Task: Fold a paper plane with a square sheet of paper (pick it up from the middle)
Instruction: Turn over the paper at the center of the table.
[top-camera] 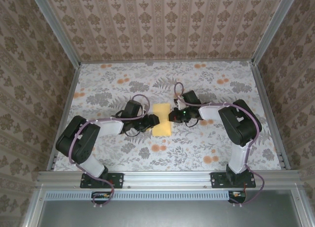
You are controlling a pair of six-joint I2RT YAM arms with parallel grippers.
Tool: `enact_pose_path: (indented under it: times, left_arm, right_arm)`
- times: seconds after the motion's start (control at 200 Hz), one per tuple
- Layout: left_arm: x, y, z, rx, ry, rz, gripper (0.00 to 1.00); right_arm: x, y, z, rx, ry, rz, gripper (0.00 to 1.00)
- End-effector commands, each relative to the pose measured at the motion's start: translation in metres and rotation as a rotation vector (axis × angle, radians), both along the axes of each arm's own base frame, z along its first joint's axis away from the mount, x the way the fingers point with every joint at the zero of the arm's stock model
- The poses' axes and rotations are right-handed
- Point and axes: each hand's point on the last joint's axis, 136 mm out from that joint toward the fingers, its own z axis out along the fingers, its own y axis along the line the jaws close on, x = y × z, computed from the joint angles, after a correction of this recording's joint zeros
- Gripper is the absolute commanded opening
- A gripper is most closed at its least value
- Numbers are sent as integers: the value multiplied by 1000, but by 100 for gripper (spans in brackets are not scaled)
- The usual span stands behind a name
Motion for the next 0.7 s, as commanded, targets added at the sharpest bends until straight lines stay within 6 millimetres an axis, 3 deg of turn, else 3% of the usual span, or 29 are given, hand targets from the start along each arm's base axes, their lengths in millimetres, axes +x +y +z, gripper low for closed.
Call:
enact_pose_path:
  times: [0.0,0.16,0.36,0.49,0.695]
  left_arm:
    - [7,-12,11,-47,-19,-15,57]
    - [6,-14,5,-47,-10,-22,64]
    - [10,-20,10,-91,-44,-38,66]
    - [15,-27,17,-121,-71,-52,61]
    - [21,-30,11,-120,-74,-53,48]
  right_arm:
    - [3,4,26,82,-50,2,3]
    - [2,4,40,140,-72,-4,3]
    - [-1,0,37,140,-58,-13,3]
    - [-1,-4,34,137,-49,-27,3]
    - [-1,-6,34,146,-47,-34,3]
